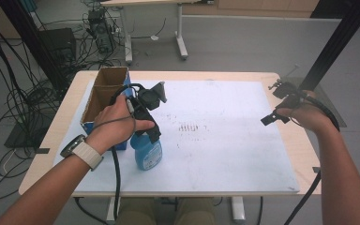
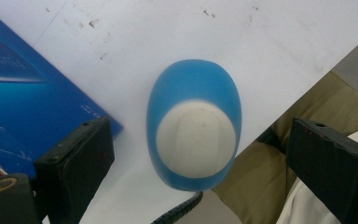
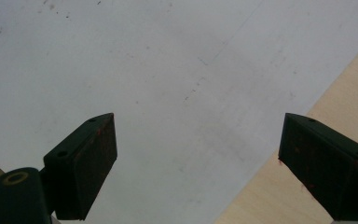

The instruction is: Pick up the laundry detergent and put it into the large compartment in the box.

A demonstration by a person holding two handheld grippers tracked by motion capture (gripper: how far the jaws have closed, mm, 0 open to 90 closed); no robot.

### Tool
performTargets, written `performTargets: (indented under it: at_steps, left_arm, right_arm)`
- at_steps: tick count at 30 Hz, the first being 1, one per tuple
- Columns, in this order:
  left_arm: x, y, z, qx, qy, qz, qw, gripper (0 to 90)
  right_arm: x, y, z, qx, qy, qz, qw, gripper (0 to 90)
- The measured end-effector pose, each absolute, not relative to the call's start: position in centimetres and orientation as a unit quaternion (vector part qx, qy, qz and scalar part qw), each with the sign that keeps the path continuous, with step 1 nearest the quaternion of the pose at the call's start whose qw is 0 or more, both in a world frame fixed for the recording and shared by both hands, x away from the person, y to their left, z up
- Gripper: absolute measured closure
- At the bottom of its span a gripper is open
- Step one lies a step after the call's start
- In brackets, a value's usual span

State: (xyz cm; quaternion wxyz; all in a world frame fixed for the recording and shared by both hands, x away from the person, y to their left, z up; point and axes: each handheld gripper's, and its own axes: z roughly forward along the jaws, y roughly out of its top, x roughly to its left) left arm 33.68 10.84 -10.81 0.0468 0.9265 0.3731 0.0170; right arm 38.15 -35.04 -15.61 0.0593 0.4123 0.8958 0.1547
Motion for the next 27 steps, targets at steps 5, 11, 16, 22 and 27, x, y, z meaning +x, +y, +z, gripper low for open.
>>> performTargets:
  at_steps: [5, 11, 16, 22, 27]
  left_arm:
    - [33.7, 10.87, -10.88, 0.926, 0.375, 0.017, 0.046, 8.3]
    - [33.7, 10.88, -10.86, 0.926, 0.375, 0.017, 0.046, 8.3]
    - [33.72, 10.88, -10.85, 0.926, 0.374, 0.017, 0.046, 8.3]
    - [33.7, 10.92, -10.93, 0.926, 0.375, 0.017, 0.048, 8.3]
    - [33.69, 10.95, -10.95, 0.925, 0.376, 0.016, 0.049, 8.4]
  right_arm:
    - [38.08, -35.06, -15.52, 0.412, 0.896, 0.155, 0.06, 11.5]
    - [38.08, -35.05, -15.52, 0.412, 0.896, 0.155, 0.06, 11.5]
    - [38.08, -35.06, -15.5, 0.412, 0.896, 0.155, 0.06, 11.5]
    - [38.11, -35.03, -15.53, 0.412, 0.896, 0.155, 0.06, 11.5]
    - [38.08, -35.09, -15.57, 0.412, 0.896, 0.155, 0.06, 11.5]
